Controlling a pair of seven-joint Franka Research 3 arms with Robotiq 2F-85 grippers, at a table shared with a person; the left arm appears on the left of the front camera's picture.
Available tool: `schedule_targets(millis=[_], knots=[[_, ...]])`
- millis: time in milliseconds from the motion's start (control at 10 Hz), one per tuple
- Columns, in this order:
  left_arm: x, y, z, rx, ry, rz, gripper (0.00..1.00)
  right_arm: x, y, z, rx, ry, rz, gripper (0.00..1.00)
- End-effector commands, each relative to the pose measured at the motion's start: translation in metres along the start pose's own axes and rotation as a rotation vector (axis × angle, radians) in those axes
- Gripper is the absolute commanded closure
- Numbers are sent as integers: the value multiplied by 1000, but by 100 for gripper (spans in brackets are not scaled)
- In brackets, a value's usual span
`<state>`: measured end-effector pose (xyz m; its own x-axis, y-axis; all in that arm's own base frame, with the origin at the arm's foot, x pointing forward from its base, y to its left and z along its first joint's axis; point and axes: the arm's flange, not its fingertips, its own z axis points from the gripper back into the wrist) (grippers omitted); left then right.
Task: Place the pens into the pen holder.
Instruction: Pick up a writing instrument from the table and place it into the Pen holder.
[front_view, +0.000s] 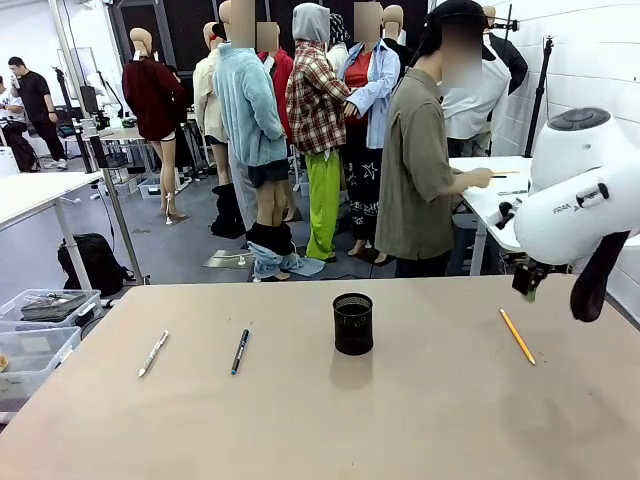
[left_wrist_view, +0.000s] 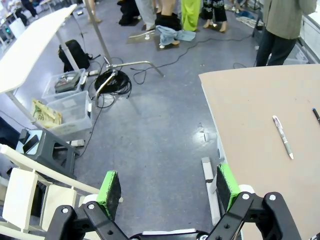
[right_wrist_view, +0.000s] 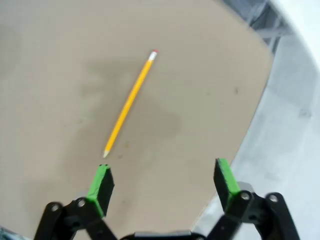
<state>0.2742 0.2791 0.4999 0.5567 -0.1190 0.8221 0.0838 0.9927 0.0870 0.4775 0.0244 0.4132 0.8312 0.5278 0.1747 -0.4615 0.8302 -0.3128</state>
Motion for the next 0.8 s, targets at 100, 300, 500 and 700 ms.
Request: schedule_targets(millis=[100,300,500,700], knots=[[0,1,-2,10,-1,18,0,-10,-6,-18,150,23,-166,0],[0,1,-2,10,-1,18,0,-3,3,-17,63,28,-44,0],[0,1,-2,10,-1,18,0,-3,0,-33,145,-6,-128,0],[0,1,-2,10,-1,18,0,22,5,-56,146,76,-160,0]])
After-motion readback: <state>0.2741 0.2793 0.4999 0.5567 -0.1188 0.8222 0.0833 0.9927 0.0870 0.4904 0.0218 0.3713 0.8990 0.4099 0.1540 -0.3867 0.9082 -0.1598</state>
